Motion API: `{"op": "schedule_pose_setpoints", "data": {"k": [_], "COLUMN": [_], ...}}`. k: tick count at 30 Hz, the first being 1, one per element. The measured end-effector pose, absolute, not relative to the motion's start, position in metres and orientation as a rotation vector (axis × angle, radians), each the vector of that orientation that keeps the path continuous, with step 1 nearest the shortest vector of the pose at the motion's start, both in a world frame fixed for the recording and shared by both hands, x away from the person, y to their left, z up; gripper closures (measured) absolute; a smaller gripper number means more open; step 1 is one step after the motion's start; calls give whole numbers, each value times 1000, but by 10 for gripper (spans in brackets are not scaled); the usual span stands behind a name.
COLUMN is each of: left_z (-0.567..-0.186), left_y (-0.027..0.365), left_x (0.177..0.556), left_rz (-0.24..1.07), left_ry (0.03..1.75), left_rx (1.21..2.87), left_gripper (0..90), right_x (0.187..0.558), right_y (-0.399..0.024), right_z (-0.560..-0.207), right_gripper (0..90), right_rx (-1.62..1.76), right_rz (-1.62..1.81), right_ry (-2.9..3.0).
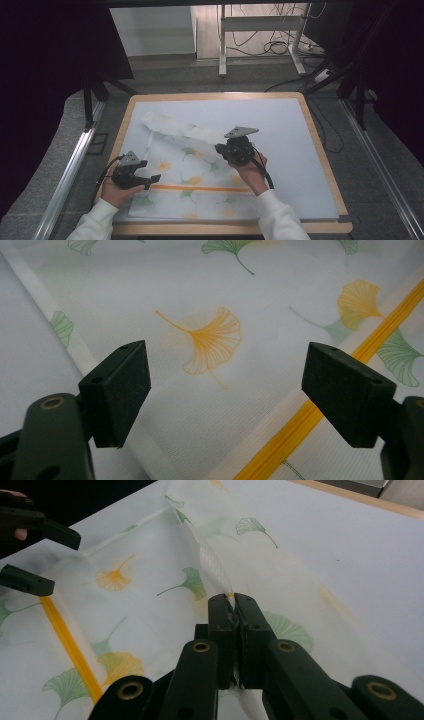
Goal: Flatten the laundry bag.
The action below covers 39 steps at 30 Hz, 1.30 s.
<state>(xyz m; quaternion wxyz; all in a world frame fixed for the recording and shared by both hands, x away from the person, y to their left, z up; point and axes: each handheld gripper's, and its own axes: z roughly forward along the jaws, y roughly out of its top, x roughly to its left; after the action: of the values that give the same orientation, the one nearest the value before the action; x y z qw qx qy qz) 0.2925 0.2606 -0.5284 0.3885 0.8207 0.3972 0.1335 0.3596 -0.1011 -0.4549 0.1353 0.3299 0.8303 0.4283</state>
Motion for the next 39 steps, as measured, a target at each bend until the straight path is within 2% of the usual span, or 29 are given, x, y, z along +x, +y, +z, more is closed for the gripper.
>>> {"op": "schedule_pose_setpoints", "data": {"k": [39], "left_z": [-528], "left_y": [260], "left_x": [292], "left_rz": [329], "left_ry": [1010], "left_rx": [2079], "left_gripper": [193], "right_x": [423], "right_y": [-131], "right_z": [-448], "right_gripper": [862], "right_rx": [1101], "right_rz": [1212], "right_ry": [2308]}}
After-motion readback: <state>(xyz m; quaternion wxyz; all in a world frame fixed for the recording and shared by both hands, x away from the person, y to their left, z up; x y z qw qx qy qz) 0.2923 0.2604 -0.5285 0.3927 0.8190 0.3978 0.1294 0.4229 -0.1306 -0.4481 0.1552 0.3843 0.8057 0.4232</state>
